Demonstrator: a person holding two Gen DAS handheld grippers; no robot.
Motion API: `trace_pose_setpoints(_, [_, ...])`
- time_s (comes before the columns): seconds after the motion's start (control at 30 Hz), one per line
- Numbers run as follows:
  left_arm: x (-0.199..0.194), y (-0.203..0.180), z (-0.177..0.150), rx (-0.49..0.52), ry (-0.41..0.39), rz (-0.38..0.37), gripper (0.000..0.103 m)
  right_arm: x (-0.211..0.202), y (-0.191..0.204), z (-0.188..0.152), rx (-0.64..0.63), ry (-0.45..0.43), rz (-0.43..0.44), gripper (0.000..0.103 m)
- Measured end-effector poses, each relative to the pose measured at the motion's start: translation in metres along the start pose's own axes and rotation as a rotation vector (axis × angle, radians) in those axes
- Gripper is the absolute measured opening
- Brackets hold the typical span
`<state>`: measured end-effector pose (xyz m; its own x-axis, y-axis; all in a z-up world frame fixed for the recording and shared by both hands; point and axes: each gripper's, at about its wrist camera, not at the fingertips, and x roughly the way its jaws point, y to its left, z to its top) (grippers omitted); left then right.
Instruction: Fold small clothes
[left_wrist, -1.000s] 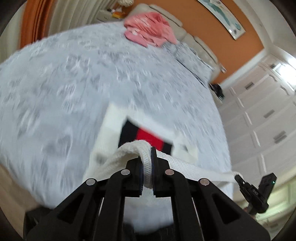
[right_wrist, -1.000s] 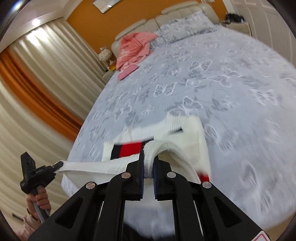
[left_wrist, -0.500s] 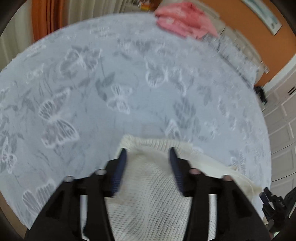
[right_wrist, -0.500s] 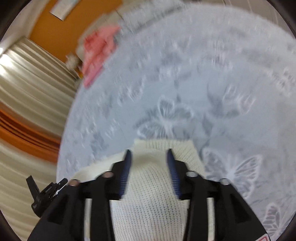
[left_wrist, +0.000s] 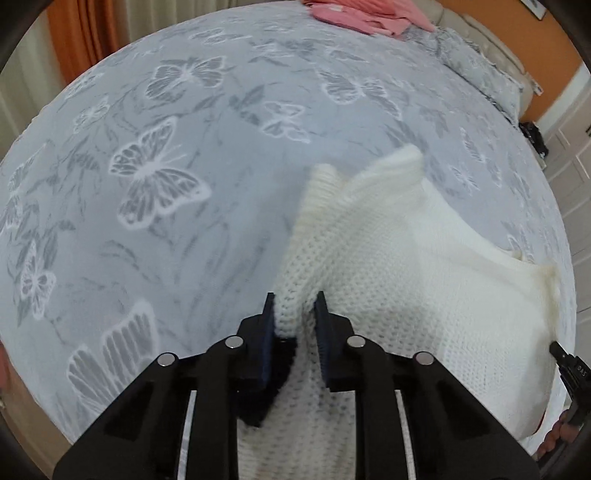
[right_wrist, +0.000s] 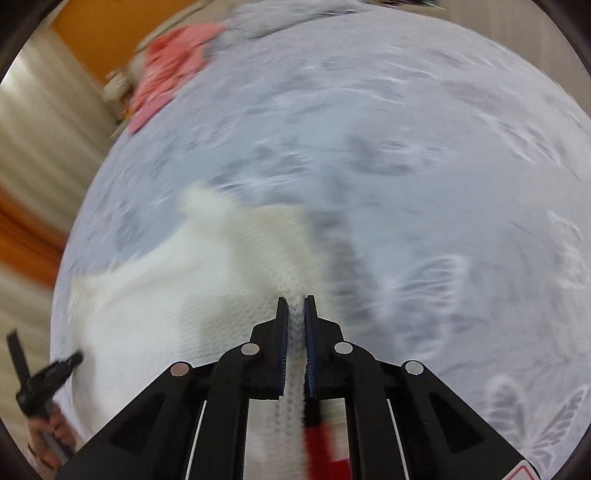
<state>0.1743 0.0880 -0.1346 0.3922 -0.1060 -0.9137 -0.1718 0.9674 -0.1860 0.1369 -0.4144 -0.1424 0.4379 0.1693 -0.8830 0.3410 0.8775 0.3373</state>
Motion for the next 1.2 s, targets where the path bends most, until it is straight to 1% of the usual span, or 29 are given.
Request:
trace_pose_setpoints(0.03, [0.003,0.002,0.001,-0.001,0.010,0.005,0.019,0.009,-0.008,0.000,0.017,0.038,0.006,0.007])
trace_pose_setpoints(0.07, [0.007,0.002,0.002,-0.009,0.025,0.005,0.019,0.010,-0.009,0.000,0.011,0.050,0.013,0.008])
trace_pose_setpoints(0.1, [0.007,0.002,0.003,-0.017,0.030,0.006,0.020,0.006,-0.005,0.001,-0.007,0.047,0.016,0.009])
trace_pose_setpoints(0.13, [0.001,0.000,0.004,-0.027,0.033,-0.001,0.021,0.000,0.001,0.002,-0.023,0.035,0.022,0.016])
trace_pose_setpoints(0.17, [-0.010,-0.002,0.006,-0.038,0.022,-0.029,0.021,-0.010,0.009,0.004,-0.030,0.013,0.043,0.018])
trace_pose_setpoints(0.2, [-0.021,-0.007,0.007,-0.040,-0.007,-0.059,0.022,-0.018,0.015,0.005,-0.037,-0.008,0.048,0.030])
trace_pose_setpoints(0.23, [-0.034,-0.014,0.011,-0.020,-0.055,-0.085,0.026,-0.022,0.021,0.007,-0.050,-0.026,0.051,0.050])
trace_pose_setpoints(0.27, [-0.040,-0.020,0.014,0.004,-0.078,-0.086,0.032,-0.022,0.031,0.013,-0.077,-0.041,0.050,0.057])
trace_pose_setpoints(0.3, [-0.042,-0.029,0.019,0.036,-0.096,-0.068,0.037,-0.018,0.039,0.018,-0.099,-0.043,0.044,0.059])
trace_pose_setpoints(0.33, [-0.040,-0.037,0.025,0.065,-0.108,-0.041,0.043,-0.008,0.048,0.024,-0.128,-0.029,0.030,0.059])
trace_pose_setpoints(0.4, [-0.020,-0.049,0.038,0.096,-0.083,-0.008,0.044,0.013,0.062,0.038,-0.152,0.010,0.007,0.059])
trace_pose_setpoints(0.43, [-0.008,-0.051,0.043,0.093,-0.055,0.011,0.043,0.028,0.066,0.044,-0.158,0.037,-0.012,0.052])
trace_pose_setpoints(0.47, [0.009,-0.051,0.048,0.085,-0.012,0.030,0.032,0.038,0.067,0.047,-0.160,0.056,-0.022,0.036])
trace_pose_setpoints(0.5, [0.020,-0.048,0.051,0.078,0.014,0.050,0.025,0.044,0.067,0.051,-0.158,0.069,-0.025,0.010])
trace_pose_setpoints(0.53, [0.027,-0.046,0.052,0.077,0.026,0.070,0.020,0.047,0.063,0.055,-0.140,0.078,-0.025,0.009])
trace_pose_setpoints(0.57, [0.030,-0.043,0.053,0.073,0.017,0.071,0.018,0.039,0.055,0.058,-0.098,0.051,-0.003,0.009])
trace_pose_setpoints(0.63, [0.030,-0.038,0.056,0.063,0.004,0.068,0.018,0.035,0.035,0.063,-0.047,0.016,-0.009,0.008])
trace_pose_setpoints(0.7, [0.036,-0.035,0.058,0.052,0.004,0.058,0.019,0.047,0.021,0.061,-0.017,0.054,-0.005,0.008])
trace_pose_setpoints(0.77, [0.037,-0.036,0.058,0.049,0.000,0.068,0.021,0.044,0.019,0.061,0.002,0.057,0.035,0.015])
trace_pose_setpoints(0.83, [0.028,-0.038,0.059,0.038,-0.002,0.038,0.023,0.030,0.025,0.060,0.010,0.063,0.063,0.033])
trace_pose_setpoints(0.87, [0.015,-0.035,0.055,0.030,-0.015,-0.003,0.025,0.015,0.027,0.054,-0.007,0.048,0.064,0.042])
trace_pose_setpoints(0.9, [0.004,-0.032,0.050,0.028,-0.028,-0.032,0.029,0.002,0.027,0.046,-0.022,0.029,0.062,0.065])
trace_pose_setpoints(0.93, [-0.007,-0.027,0.042,0.031,-0.040,-0.052,0.042,-0.012,0.025,0.036,-0.038,0.009,0.054,0.077])
trace_pose_setpoints(0.97, [-0.022,-0.017,0.028,0.030,-0.051,-0.065,0.056,-0.029,0.021,0.018,-0.054,-0.018,0.045,0.078])
trace_pose_setpoints(1.0, [-0.035,-0.006,0.013,0.024,-0.056,-0.074,0.059,-0.041,0.016,0.001,-0.060,-0.027,0.050,0.079])
trace_pose_setpoints(1.03, [-0.042,0.003,0.001,0.014,-0.052,-0.086,0.061,-0.051,0.005,-0.024,-0.053,-0.009,0.065,0.080])
trace_pose_setpoints(1.07, [-0.049,0.020,-0.022,-0.016,-0.031,-0.113,0.064,-0.054,-0.003,-0.042,-0.038,0.019,0.073,0.080])
trace_pose_setpoints(1.13, [-0.049,0.038,-0.049,-0.071,0.015,-0.115,0.066,-0.052,-0.020,-0.077,0.021,0.073,0.090,0.080])
trace_pose_setpoints(1.2, [-0.039,0.054,-0.079,-0.138,0.080,-0.104,0.067,-0.041,-0.031,-0.098,0.073,0.133,0.120,0.080])
